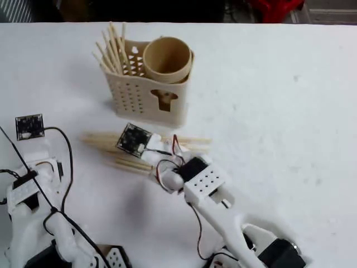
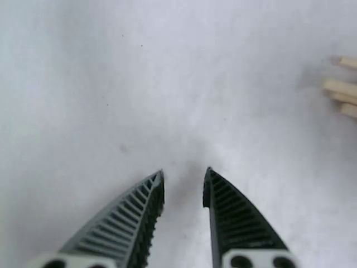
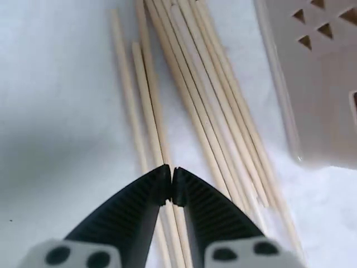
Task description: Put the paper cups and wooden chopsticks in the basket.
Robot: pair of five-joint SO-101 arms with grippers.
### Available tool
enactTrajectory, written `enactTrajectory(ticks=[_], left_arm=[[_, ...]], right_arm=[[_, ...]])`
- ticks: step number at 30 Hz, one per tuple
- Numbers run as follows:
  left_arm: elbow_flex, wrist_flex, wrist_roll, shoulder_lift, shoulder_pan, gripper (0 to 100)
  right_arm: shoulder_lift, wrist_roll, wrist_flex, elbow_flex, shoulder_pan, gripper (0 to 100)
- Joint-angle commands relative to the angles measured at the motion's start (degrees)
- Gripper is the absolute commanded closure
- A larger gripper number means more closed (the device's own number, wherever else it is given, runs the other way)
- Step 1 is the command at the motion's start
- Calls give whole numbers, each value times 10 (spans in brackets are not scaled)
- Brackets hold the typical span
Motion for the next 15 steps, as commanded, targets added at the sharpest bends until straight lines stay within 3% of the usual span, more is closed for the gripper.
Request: enactTrajectory(ticks=[1, 7, 15], left_arm=[[-3, -11, 4, 0, 10, 868], [-3, -11, 4, 0, 10, 868], [-3, -11, 4, 0, 10, 868]], right_arm=[[37, -4, -9, -36, -8, 971], [168, -3, -9, -105, -7, 828], [252, -3, -7, -138, -7, 839]])
